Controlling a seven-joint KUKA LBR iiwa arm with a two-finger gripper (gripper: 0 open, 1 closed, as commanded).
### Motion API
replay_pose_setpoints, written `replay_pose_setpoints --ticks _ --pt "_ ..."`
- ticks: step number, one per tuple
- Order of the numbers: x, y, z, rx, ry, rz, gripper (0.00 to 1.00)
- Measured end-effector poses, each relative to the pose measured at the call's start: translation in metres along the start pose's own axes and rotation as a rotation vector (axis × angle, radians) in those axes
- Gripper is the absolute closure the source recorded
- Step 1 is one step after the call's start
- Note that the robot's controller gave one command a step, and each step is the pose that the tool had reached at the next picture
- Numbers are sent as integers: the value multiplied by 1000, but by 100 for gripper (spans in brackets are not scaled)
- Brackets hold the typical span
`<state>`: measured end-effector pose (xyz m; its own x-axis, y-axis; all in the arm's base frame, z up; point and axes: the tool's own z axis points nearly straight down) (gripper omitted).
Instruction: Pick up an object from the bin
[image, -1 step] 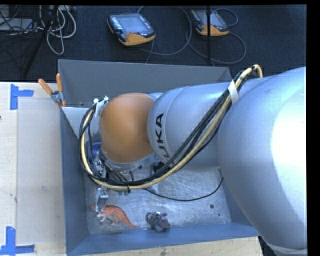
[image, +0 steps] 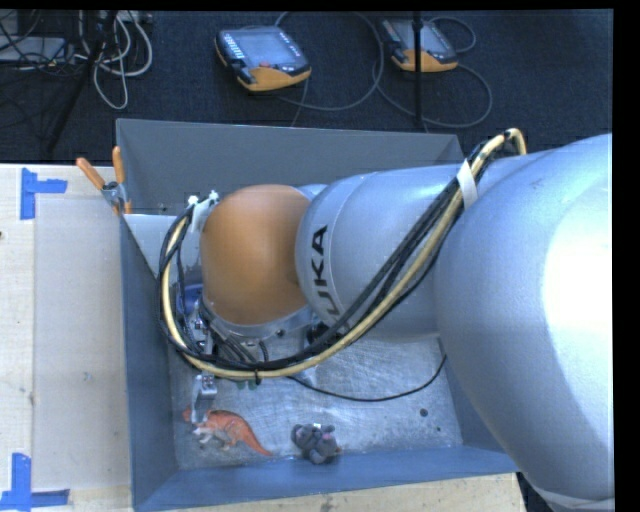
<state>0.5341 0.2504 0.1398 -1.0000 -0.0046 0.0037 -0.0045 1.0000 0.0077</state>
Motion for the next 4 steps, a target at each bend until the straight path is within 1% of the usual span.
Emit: replay_pose_setpoints --ticks 1,2,3,4 --pt "19 11 26 -47 -47 175 0" --pt "29 -9 48 0 -4 177 0" --pt "46 -15 43 9 1 408 0" --pt "45 -31 67 9 0 306 0"
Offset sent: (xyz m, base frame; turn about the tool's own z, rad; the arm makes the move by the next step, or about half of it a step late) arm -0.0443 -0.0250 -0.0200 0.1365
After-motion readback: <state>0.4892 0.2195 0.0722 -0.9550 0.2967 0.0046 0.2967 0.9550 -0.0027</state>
